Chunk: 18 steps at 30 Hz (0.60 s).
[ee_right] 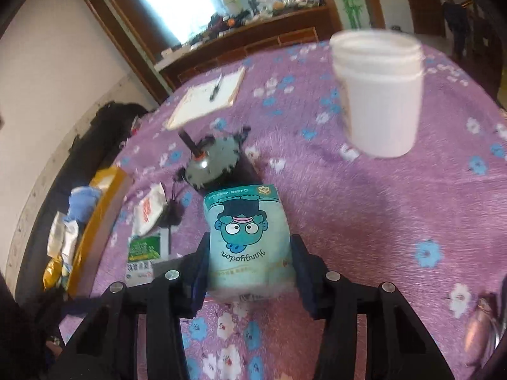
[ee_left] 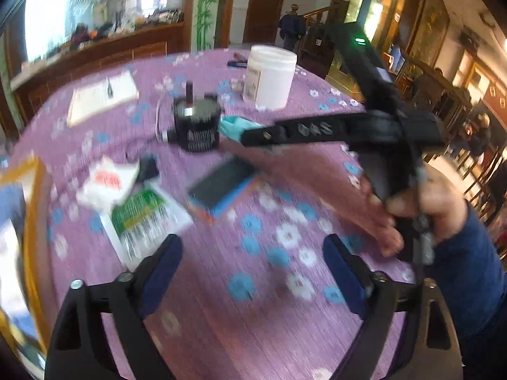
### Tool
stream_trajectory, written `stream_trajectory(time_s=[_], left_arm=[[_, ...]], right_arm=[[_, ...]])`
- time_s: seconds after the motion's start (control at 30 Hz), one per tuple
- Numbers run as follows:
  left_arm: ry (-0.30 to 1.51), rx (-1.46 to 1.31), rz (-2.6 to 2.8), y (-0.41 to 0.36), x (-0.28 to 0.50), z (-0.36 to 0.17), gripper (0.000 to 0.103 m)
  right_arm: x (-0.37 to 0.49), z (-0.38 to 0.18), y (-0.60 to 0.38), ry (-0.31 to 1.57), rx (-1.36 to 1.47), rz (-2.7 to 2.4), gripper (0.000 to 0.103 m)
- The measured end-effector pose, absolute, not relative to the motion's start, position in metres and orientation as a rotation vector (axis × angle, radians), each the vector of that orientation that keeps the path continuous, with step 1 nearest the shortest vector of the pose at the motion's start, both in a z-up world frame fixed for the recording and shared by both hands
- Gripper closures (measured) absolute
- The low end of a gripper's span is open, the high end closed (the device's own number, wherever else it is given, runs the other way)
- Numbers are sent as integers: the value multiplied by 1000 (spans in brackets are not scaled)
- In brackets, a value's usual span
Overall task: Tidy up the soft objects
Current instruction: 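Grasp the wrapped black sponge with the left gripper while the right gripper grasps the teal cartoon pouch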
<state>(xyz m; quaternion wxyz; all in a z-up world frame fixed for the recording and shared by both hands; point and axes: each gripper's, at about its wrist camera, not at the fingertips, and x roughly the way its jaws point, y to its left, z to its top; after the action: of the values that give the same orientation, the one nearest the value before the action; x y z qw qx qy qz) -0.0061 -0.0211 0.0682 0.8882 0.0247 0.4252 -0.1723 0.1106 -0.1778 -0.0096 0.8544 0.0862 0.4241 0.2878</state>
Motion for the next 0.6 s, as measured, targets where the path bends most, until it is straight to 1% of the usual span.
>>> stream_trajectory(time_s=[0.07, 0.23, 0.4, 0.43, 0.47, 0.5, 0.53, 0.6], left_arm=[[905, 78, -338, -23, 12, 66, 11], [1029, 94, -347, -27, 61, 37, 11], [1009, 122, -340, -34, 83, 30, 11], [1000, 133, -339, -36, 83, 29, 13], [994, 149, -337, -39, 85, 28, 28], [1008, 166, -324, -42, 89, 24, 39], [1019, 169, -313, -45, 90, 22, 45], [1010, 157, -305, -45, 87, 22, 50]], right_arm=[[108, -4, -183, 874, 200, 596, 52], [111, -1, -199, 870, 268, 570, 52], [112, 2, -204, 866, 300, 570, 52], [111, 2, -204, 865, 302, 571, 52], [111, 2, -204, 864, 305, 571, 52], [111, 2, -205, 863, 305, 573, 52], [111, 2, -204, 864, 303, 575, 52], [110, 2, -205, 865, 305, 572, 52]])
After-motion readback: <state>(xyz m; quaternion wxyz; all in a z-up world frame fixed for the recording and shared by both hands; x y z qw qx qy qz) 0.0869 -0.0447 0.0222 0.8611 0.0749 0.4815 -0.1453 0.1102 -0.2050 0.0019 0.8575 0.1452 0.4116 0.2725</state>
